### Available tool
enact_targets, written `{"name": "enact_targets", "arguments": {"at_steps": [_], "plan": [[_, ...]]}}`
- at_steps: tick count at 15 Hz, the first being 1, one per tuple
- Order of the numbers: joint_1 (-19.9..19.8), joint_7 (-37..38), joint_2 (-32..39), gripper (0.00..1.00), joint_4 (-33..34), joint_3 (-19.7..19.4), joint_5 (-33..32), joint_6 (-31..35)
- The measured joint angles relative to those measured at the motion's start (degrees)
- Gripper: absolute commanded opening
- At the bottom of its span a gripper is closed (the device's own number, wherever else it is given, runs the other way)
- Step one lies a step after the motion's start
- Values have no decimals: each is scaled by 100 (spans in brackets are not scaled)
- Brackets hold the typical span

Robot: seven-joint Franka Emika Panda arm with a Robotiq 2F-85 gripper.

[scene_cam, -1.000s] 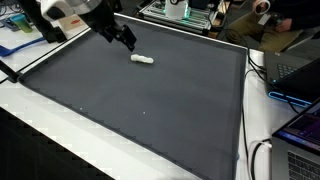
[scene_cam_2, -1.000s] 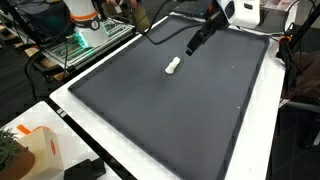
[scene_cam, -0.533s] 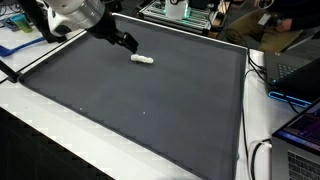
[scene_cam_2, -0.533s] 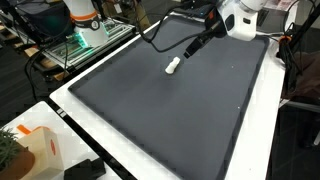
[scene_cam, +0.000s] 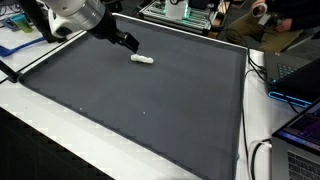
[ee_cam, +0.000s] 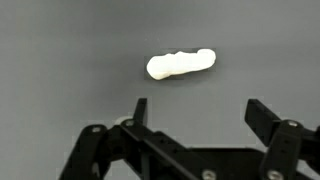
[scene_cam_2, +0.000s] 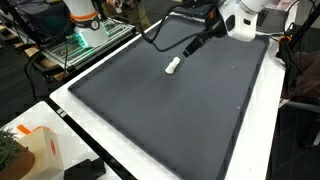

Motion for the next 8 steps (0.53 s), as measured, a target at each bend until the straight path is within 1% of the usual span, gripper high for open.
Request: {"name": "enact_targets", "arguments": {"at_steps": [8], "plan": [[-15, 353, 531, 100, 529, -3, 36, -77]]}}
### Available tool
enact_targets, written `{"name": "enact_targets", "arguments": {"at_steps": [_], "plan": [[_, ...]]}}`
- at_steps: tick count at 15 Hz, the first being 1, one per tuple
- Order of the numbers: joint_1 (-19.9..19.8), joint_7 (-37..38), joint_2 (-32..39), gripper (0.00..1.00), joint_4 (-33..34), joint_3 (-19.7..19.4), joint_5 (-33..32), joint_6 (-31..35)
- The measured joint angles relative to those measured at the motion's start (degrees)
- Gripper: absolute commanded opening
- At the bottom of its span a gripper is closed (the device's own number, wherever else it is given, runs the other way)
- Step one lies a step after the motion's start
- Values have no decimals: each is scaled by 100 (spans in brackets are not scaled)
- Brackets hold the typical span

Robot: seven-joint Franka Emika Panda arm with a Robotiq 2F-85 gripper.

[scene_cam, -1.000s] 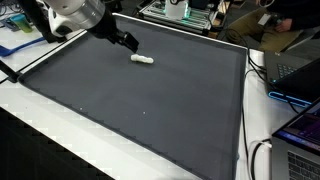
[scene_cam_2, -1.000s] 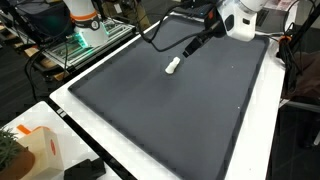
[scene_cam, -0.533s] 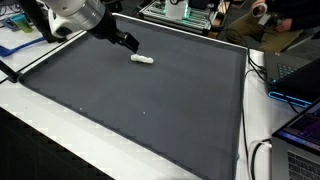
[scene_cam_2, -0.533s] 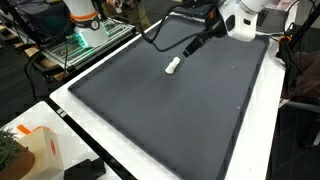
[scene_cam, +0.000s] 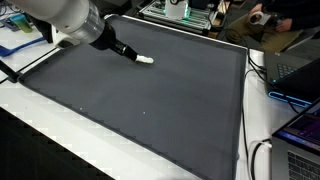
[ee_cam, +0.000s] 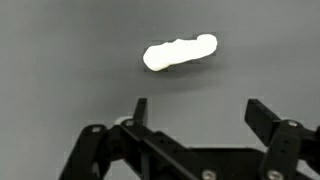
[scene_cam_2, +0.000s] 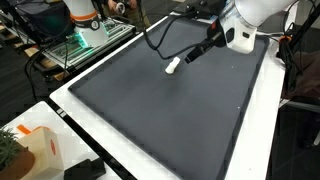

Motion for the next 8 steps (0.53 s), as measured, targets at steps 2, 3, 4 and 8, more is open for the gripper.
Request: {"name": "enact_targets", "arguments": {"at_steps": [2, 3, 4, 8], "plan": [[0, -3, 200, 100, 199, 4, 0, -143], [0, -5, 306, 100, 312, 4, 0, -226], [0, -12, 408, 100, 427, 6, 0, -317], [0, -54, 781, 100, 899, 15, 0, -743]]}}
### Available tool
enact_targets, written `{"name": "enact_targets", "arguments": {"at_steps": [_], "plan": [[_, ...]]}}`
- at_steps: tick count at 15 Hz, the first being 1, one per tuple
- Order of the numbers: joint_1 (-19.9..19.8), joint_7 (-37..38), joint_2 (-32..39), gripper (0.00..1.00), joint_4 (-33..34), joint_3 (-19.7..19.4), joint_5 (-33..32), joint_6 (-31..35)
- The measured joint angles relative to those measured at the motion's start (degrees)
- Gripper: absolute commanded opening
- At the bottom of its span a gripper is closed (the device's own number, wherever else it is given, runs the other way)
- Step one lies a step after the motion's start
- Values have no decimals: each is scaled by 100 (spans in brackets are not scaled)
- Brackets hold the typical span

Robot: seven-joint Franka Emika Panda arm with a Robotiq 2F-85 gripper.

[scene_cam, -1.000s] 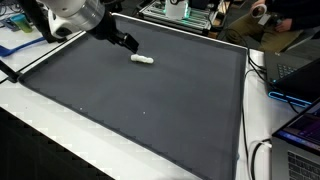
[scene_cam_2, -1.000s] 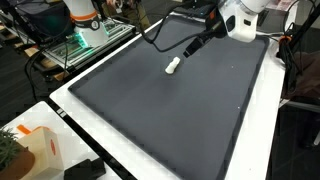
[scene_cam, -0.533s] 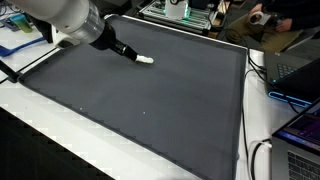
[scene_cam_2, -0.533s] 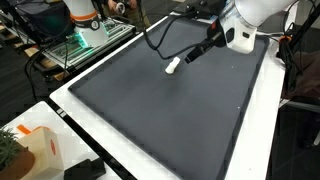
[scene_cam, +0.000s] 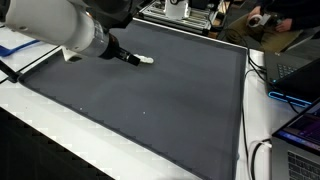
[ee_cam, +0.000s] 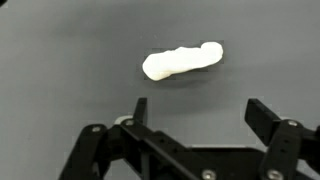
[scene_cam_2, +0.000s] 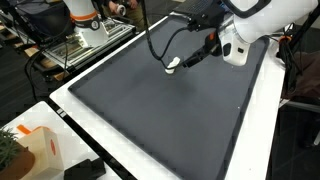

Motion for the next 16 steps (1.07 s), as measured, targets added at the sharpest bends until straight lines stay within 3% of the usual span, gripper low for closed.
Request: {"name": "enact_targets", "arguments": {"at_steps": [16], "plan": [[-39, 6, 965, 100, 1485, 23, 277, -1148]]}}
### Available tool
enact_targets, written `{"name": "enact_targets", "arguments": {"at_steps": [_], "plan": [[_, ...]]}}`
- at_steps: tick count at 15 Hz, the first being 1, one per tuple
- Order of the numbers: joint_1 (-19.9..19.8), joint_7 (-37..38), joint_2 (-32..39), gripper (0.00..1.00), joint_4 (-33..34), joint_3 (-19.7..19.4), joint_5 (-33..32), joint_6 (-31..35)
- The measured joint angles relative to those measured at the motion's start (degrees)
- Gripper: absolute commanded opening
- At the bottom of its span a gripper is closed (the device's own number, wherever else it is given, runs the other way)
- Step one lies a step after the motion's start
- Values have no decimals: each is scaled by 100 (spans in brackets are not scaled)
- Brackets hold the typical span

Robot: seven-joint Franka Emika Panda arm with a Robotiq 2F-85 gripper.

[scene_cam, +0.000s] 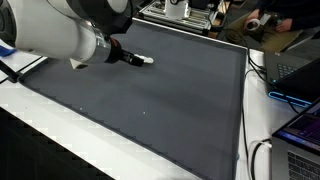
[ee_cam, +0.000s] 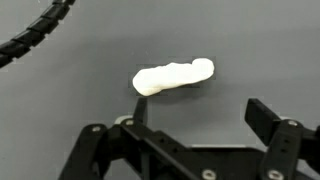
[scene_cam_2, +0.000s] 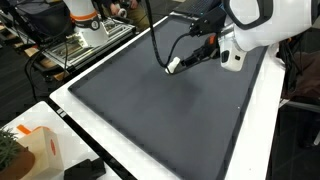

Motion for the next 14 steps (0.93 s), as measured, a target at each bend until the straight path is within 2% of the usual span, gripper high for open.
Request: {"name": "enact_targets", "arguments": {"at_steps": [8, 11, 14], "plan": [[-5, 90, 87, 100, 200, -19, -17, 44], [10, 88, -170, 100, 111, -91, -106, 207], [1, 86, -651, 100, -295, -195, -166, 455]]}}
